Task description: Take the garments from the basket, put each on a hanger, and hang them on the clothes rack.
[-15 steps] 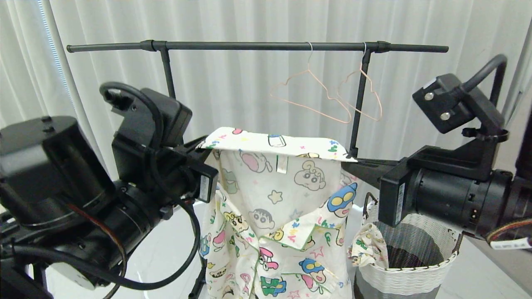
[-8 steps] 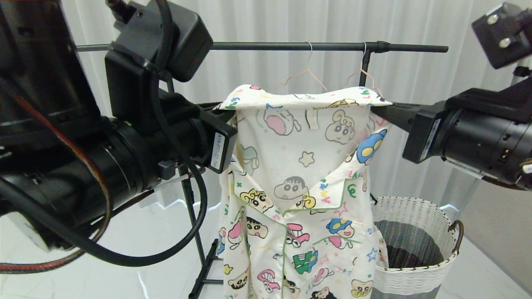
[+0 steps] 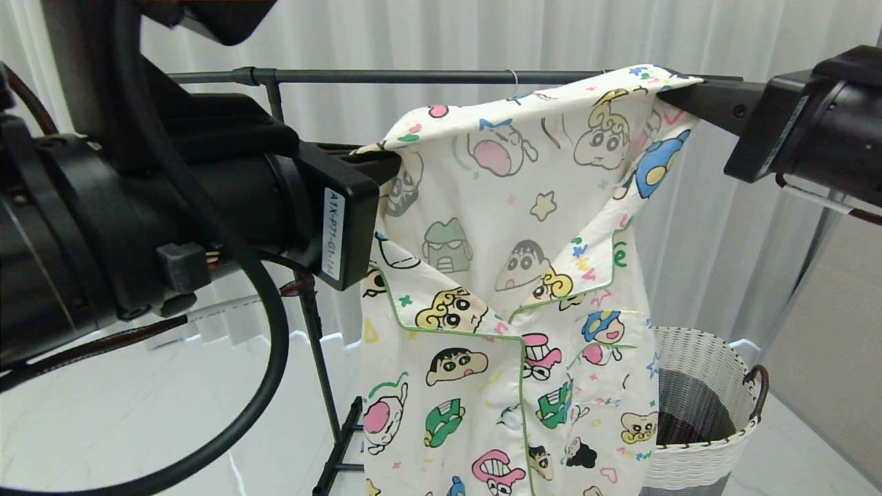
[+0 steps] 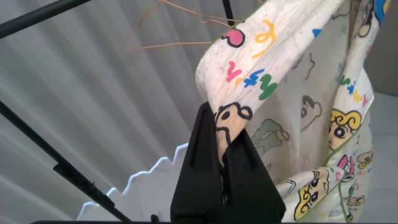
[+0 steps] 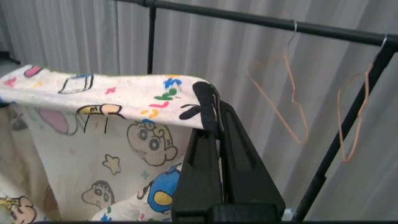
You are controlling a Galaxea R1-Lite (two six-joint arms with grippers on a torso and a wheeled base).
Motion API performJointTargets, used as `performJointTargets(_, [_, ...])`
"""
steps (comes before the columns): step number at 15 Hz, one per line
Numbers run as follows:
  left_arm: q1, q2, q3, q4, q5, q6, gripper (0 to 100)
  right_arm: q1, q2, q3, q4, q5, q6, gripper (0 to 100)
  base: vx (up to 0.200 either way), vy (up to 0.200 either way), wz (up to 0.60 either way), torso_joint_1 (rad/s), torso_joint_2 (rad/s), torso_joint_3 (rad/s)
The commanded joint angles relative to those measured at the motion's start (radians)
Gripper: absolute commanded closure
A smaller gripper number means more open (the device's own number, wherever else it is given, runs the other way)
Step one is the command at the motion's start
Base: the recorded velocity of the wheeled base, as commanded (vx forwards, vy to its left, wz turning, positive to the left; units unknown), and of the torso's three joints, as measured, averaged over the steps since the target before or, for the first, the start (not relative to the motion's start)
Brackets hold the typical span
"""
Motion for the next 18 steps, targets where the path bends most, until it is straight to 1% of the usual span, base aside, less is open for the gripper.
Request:
performJointTargets(1, [-0.032, -0.011, -0.002, 0.002, 0.026, 0.002, 100, -0.017, -0.002, -0.009, -0.003, -0.006, 0.0, 100, 0.0, 0.0, 0.0, 0.0, 0.0, 0.0])
performJointTargets(3, [-0.058, -0.009, 0.001, 0.001, 0.05, 0.001, 100, -0.019, 0.002, -0.01, -0.003, -0.004, -0.006, 100, 0.0, 0.0, 0.0, 0.0, 0.0, 0.0])
performJointTargets(5, [-0.07, -0.009, 0.005, 0.001, 0.049, -0.004, 100, -0.02, 0.004, -0.013, -0.003, -0.004, -0.008, 100, 0.0, 0.0, 0.0, 0.0, 0.0, 0.0])
performJointTargets(6, [-0.07, -0.009, 0.006, -0.001, 0.049, -0.002, 100, -0.034, 0.002, -0.013, -0.002, -0.004, -0.009, 100, 0.0, 0.0, 0.0, 0.0, 0.0, 0.0])
performJointTargets(8, [-0.067, 0.0, 0.0, -0.005, 0.047, 0.002, 100, -0.094, -0.016, -0.015, 0.007, -0.001, -0.037, 100, 0.0, 0.0, 0.0, 0.0, 0.0, 0.0])
performJointTargets(9, [-0.067, 0.012, -0.009, -0.008, 0.046, 0.002, 100, -0.115, -0.038, -0.015, 0.023, 0.013, -0.037, 100, 0.0, 0.0, 0.0, 0.0, 0.0, 0.0])
performJointTargets(10, [-0.067, 0.032, -0.034, -0.03, 0.043, 0.002, 100, -0.122, -0.076, -0.01, 0.063, 0.048, -0.035, 100, 0.0, 0.0, 0.0, 0.0, 0.0, 0.0])
performJointTargets(12, [-0.062, 0.109, -0.098, -0.103, 0.043, 0.005, 100, -0.123, -0.162, -0.009, 0.188, 0.125, -0.034, 100, 0.0, 0.0, 0.0, 0.0, 0.0, 0.0])
performJointTargets(16, [-0.021, 0.25, -0.204, -0.211, 0.044, -0.004, 100, -0.102, -0.299, -0.004, 0.406, 0.275, -0.038, 100, 0.0, 0.0, 0.0, 0.0, 0.0, 0.0])
performJointTargets(17, [-0.018, 0.276, -0.229, -0.225, 0.046, -0.002, 100, -0.077, -0.317, -0.002, 0.435, 0.297, -0.038, 100, 0.0, 0.0, 0.0, 0.0, 0.0, 0.0])
performJointTargets(18, [-0.016, 0.292, -0.244, -0.226, 0.046, -0.004, 100, -0.059, -0.323, 0.005, 0.438, 0.297, -0.038, 100, 0.0, 0.0, 0.0, 0.0, 0.0, 0.0])
